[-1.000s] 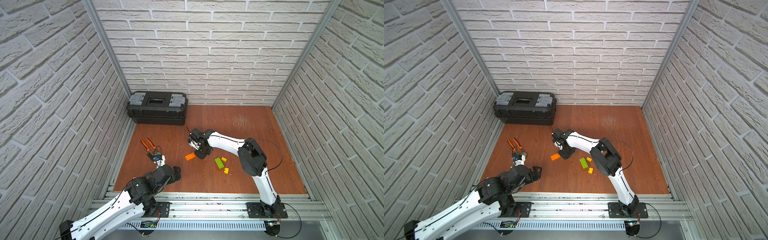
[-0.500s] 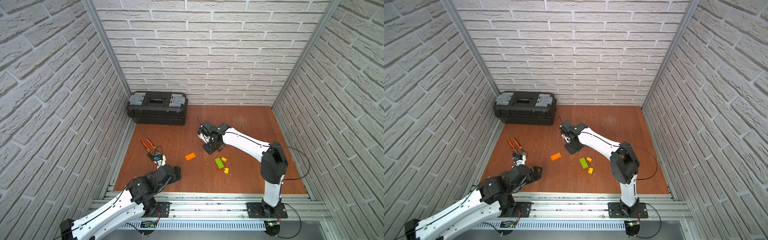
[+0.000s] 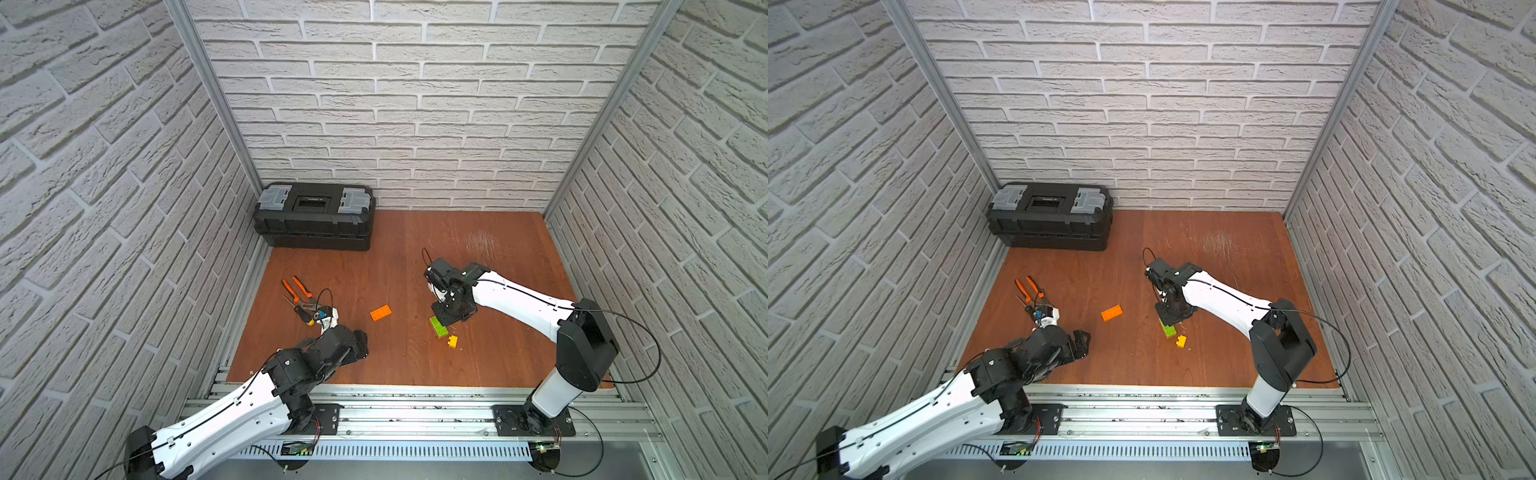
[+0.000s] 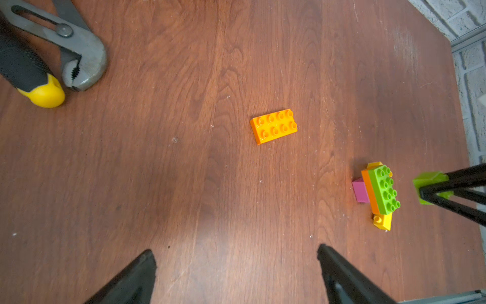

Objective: Assemble a carrot with lego
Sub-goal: Assemble the lego brick with the lego brick.

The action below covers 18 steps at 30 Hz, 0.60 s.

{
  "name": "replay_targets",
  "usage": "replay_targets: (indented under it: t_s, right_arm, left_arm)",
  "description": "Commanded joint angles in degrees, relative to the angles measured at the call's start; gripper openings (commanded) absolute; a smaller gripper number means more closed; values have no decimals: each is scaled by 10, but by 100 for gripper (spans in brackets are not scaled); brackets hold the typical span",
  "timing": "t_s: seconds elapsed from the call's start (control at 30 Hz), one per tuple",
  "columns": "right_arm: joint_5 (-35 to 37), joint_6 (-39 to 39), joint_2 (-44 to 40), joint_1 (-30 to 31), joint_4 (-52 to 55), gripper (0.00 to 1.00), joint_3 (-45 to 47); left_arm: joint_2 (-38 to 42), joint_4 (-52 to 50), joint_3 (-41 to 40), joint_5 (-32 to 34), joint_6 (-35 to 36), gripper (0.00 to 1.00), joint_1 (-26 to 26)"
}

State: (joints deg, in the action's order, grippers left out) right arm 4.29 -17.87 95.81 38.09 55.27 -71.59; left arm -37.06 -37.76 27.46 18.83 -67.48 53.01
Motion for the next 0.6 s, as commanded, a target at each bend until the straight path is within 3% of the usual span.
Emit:
replay_targets:
  t_s: [0.0,0.57]
  right_arm:
    - [-8,-31,-34,2,-42,2,11]
    - [-21,-19,-2,26,-66,2,26]
  left_arm:
    - [-7,23,8,-4,13,98,3]
    - [-2,24,3,-2,12,98,2]
